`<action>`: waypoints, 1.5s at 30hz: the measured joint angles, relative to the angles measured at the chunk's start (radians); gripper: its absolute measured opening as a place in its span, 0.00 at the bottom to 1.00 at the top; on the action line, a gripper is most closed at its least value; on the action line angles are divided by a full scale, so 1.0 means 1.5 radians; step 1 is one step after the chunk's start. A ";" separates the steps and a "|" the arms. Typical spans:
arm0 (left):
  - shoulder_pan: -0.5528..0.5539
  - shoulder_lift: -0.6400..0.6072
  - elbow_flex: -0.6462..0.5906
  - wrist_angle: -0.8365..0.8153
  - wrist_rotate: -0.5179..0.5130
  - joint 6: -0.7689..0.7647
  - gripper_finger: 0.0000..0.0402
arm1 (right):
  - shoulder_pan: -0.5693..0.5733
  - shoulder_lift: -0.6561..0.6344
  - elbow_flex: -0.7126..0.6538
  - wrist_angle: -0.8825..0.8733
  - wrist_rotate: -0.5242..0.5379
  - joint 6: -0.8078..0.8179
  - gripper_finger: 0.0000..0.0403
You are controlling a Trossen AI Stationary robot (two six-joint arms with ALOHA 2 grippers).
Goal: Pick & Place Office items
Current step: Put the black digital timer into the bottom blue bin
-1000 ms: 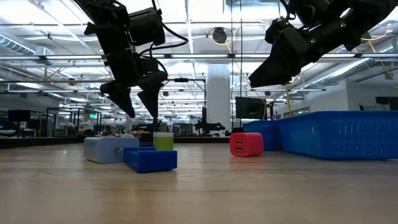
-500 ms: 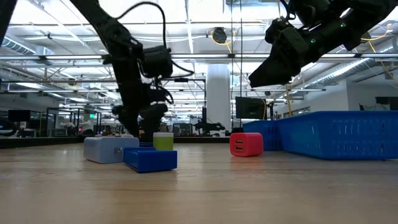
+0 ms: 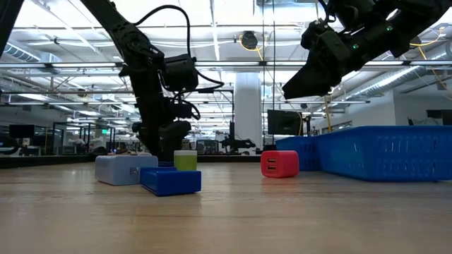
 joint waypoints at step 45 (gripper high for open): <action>-0.218 -0.166 -0.003 0.279 0.084 0.061 0.13 | 0.024 0.127 0.000 0.284 -0.002 -0.013 0.56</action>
